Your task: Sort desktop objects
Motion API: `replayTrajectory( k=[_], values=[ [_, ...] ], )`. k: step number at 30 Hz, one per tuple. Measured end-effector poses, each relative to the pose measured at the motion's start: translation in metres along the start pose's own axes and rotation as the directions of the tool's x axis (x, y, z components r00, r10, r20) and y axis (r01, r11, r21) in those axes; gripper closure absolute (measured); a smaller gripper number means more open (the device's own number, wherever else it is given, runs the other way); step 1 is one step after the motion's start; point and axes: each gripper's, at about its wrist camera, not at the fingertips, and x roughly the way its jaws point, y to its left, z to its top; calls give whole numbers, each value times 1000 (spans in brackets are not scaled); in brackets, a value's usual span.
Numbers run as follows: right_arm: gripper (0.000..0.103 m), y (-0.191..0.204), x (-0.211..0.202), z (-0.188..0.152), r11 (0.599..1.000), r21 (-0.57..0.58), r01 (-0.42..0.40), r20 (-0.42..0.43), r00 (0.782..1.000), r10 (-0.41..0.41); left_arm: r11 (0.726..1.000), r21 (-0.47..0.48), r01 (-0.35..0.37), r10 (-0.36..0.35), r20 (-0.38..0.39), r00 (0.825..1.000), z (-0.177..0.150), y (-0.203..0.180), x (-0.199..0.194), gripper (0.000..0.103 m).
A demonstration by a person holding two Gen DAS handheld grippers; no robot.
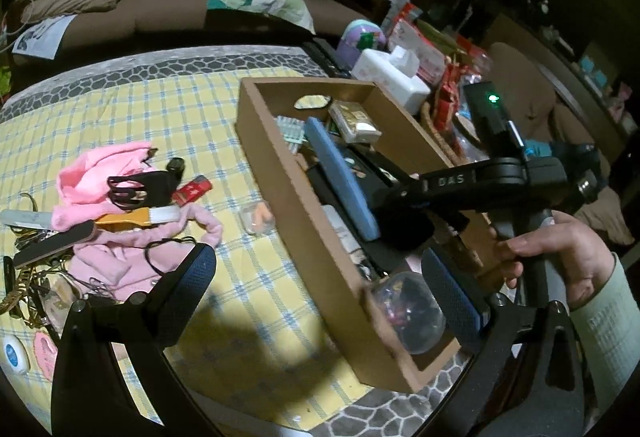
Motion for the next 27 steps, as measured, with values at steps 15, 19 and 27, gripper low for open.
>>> replayTrajectory(
  k=[15, 19, 27],
  values=[
    [67, 17, -46, -26, 999, -31, 37, 105, 994, -34, 999, 42, -20, 21, -13, 1000, -20, -31, -18, 0],
    [47, 36, -57, -46, 996, -80, 34, 137, 990, -23, 999, 16, -36, 36, 2, 999, -30, -23, -35, 0],
    [4, 93, -62, -81, 981, -191, 25, 185, 983, 11, 995, -35, -96, 97, 41, 994, -50, 10, -85, 0]
  ],
)
